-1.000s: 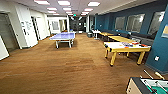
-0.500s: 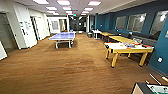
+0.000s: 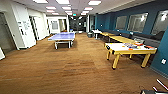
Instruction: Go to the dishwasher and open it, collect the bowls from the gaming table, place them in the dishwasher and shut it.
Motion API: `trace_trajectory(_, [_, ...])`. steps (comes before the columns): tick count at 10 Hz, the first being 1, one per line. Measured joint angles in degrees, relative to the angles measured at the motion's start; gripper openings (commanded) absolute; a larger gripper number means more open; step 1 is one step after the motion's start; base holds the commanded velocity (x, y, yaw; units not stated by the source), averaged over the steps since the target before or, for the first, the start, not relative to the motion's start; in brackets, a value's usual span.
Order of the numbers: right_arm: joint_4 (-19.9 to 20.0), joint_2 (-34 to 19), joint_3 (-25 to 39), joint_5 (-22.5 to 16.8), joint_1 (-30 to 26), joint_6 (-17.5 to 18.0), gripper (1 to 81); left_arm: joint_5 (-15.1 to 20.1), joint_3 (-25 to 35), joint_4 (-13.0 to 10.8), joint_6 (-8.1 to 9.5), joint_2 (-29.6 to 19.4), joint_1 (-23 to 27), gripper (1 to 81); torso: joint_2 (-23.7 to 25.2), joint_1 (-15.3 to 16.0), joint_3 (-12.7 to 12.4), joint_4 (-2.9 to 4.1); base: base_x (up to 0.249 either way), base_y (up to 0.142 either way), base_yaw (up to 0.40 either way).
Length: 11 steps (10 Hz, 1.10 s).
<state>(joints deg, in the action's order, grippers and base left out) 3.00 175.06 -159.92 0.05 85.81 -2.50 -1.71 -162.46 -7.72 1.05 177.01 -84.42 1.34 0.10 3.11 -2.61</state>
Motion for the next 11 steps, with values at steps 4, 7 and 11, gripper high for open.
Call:
trace_trajectory(4, [0.02,-0.02,-0.23,0.02,0.05,0.02,81.1,0.02,0.04,0.0,0.0,0.32,-0.04,81.1,0.0,-0.02,0.0,0.0,0.216,0.0,0.0])
trace_trajectory(7, [0.02,-0.16,-0.23,0.0,-0.09,0.02,81.1,-0.05,0.0,0.01,0.02,0.23,-0.06,81.1,0.0,0.0,0.0,0.0,0.219,0.0,0.0])
trace_trajectory(11, [0.0,-0.2,-0.34,-0.02,-0.11,0.0,81.1,-0.05,0.0,0.01,0.22,-0.24,-0.09,81.1,0.0,0.0,0.0,0.0,0.22,0.0,0.0])
